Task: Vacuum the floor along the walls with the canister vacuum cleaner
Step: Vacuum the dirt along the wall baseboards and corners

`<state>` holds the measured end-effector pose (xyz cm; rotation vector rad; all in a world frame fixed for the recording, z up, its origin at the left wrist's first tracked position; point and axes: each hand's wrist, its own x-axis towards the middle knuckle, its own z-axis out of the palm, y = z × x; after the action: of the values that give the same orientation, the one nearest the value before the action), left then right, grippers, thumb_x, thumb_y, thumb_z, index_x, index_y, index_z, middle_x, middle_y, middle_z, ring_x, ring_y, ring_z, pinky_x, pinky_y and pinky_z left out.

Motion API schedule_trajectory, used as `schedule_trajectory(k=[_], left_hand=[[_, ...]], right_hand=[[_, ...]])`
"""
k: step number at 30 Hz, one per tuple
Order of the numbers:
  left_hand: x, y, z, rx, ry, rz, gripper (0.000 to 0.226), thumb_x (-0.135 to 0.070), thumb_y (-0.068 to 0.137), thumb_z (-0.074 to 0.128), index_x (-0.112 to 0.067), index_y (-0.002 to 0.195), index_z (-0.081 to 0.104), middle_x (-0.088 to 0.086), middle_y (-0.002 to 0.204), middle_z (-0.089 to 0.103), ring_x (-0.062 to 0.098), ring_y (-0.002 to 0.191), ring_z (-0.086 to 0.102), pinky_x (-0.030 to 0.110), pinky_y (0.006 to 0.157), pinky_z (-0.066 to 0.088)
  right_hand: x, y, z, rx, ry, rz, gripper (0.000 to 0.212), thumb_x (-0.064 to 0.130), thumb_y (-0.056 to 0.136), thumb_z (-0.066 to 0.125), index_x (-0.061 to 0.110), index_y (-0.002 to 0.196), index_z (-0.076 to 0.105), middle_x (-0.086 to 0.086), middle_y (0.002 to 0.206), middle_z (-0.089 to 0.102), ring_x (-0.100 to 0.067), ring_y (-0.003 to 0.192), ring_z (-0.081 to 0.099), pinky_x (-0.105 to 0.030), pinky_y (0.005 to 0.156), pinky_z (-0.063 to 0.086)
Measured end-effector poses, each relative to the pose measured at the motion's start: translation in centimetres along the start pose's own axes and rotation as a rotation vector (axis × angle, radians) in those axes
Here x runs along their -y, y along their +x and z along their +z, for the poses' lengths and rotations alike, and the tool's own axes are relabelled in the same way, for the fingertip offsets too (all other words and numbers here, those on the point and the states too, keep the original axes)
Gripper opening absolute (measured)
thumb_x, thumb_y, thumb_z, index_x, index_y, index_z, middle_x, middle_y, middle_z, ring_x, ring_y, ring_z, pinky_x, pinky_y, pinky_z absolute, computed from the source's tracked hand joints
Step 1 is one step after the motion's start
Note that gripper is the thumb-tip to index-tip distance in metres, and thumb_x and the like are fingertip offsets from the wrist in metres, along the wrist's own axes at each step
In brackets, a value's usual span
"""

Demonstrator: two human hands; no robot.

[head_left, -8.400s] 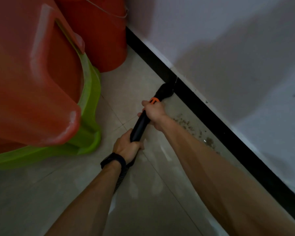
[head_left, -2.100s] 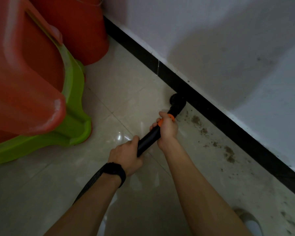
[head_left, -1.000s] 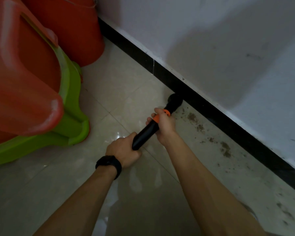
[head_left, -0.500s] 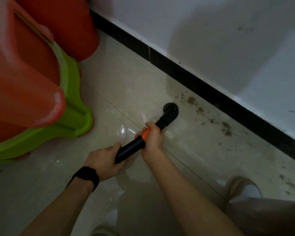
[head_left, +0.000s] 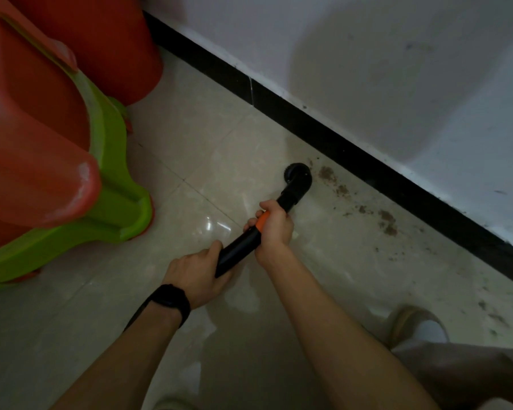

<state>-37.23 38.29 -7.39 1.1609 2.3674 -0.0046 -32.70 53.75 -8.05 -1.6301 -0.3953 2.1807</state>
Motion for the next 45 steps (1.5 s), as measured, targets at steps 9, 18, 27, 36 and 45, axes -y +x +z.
schedule_trajectory(k=[9, 18, 27, 36, 45], left_hand=[[-2.4, 2.8, -1.0, 0.005, 0.003, 0.002, 0.033, -0.056, 0.094, 0.045, -0.028, 0.098, 0.029, -0.005, 0.092, 0.062, 0.019, 0.066, 0.047, 0.031, 0.061, 0.036], [-3.9, 4.6, -1.1, -0.004, 0.018, 0.012, 0.035, -0.055, 0.092, 0.046, -0.026, 0.111, 0.039, -0.004, 0.099, 0.065, 0.024, 0.083, 0.066, 0.032, 0.064, 0.04], [-2.8, 5.9, -1.3, -0.036, -0.088, -0.066, 0.03, -0.05, 0.092, 0.051, -0.026, 0.107, 0.042, -0.005, 0.088, 0.062, 0.022, 0.068, 0.055, 0.03, 0.059, 0.037], [-0.6, 7.7, -1.8, -0.11, -0.349, -0.256, 0.021, -0.041, 0.088, 0.059, -0.024, 0.092, 0.047, -0.005, 0.069, 0.052, 0.019, 0.058, 0.049, 0.03, 0.053, 0.036], [0.0, 6.3, -2.0, -0.082, -0.281, -0.187, 0.021, -0.043, 0.089, 0.057, -0.027, 0.086, 0.044, -0.005, 0.07, 0.055, 0.022, 0.061, 0.053, 0.031, 0.055, 0.041]], right_hand=[[2.7, 1.7, 0.2, -0.019, 0.012, -0.043, 0.01, 0.002, 0.083, 0.062, 0.008, 0.088, 0.056, -0.002, 0.059, 0.05, -0.016, 0.043, 0.044, -0.025, 0.045, 0.043], [4.5, 3.3, -0.2, -0.027, 0.041, -0.063, 0.011, 0.002, 0.084, 0.059, 0.01, 0.081, 0.052, -0.003, 0.059, 0.046, -0.016, 0.042, 0.04, -0.023, 0.044, 0.038], [4.5, 4.6, 2.3, 0.017, -0.037, -0.085, 0.012, 0.0, 0.085, 0.059, 0.009, 0.085, 0.051, -0.003, 0.058, 0.045, -0.017, 0.041, 0.041, -0.024, 0.043, 0.04], [4.3, 6.2, 7.6, 0.144, -0.224, -0.072, 0.016, 0.0, 0.092, 0.062, 0.009, 0.084, 0.05, -0.003, 0.06, 0.048, -0.016, 0.04, 0.047, -0.028, 0.046, 0.047], [3.3, 4.8, 6.2, 0.141, -0.194, -0.06, 0.011, 0.005, 0.097, 0.06, 0.009, 0.095, 0.05, -0.002, 0.063, 0.047, -0.015, 0.044, 0.046, -0.028, 0.047, 0.047]])
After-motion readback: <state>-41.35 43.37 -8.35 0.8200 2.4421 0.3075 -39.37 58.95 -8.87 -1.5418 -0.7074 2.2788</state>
